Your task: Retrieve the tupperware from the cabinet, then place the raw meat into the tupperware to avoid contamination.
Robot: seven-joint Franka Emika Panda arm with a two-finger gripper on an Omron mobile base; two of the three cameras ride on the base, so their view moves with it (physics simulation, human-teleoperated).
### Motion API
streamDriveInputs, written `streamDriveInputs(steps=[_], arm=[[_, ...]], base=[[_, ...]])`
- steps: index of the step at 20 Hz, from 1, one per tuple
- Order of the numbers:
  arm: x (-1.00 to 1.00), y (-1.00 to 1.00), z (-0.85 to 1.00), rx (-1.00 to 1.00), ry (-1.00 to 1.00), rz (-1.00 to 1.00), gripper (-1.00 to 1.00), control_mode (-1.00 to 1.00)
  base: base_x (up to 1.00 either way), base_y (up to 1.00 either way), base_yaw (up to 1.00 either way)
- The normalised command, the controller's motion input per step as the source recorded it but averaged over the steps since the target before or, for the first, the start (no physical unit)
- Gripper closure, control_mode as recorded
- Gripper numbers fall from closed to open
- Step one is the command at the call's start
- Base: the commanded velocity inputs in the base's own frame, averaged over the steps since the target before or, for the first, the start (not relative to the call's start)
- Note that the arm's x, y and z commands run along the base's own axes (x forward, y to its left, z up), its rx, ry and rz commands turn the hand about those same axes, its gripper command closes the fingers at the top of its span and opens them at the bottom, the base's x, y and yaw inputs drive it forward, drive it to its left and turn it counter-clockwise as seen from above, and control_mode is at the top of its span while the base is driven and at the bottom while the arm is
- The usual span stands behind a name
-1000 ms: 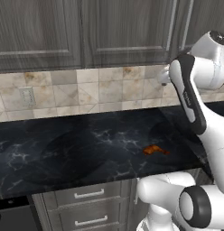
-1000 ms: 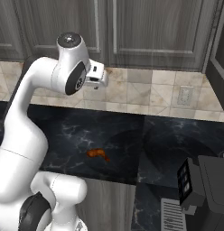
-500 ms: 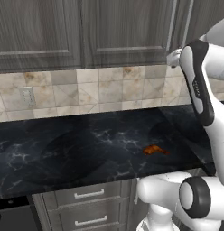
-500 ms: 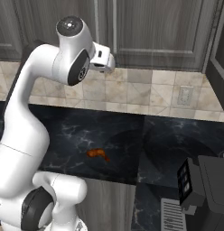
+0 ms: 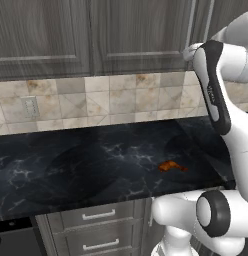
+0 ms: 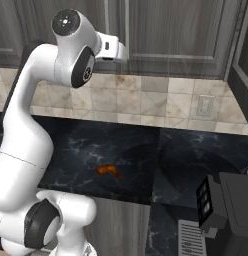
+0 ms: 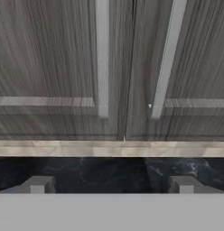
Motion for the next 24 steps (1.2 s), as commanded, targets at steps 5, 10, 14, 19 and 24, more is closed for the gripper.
streamDriveInputs(steps=[5,10,14,19,24], arm=[[0.25,0.01,0.29,-0.09,-0.08,0.01,-1.00,-1.00],[0.25,0.14,0.15,-0.08,-0.03,-0.01,-1.00,-1.00],[0.47,0.14,-0.01,0.00,0.00,-0.04,-1.00,-1.00],[0.40,0.07,0.00,0.00,0.00,0.00,-1.00,-1.00],[0.40,0.00,-0.01,0.00,0.00,0.02,-1.00,-1.00]], base=[[0.00,0.00,0.00],[0.00,0.00,0.00],[0.00,0.00,0.00],[0.00,0.00,0.00],[0.00,0.00,0.00]])
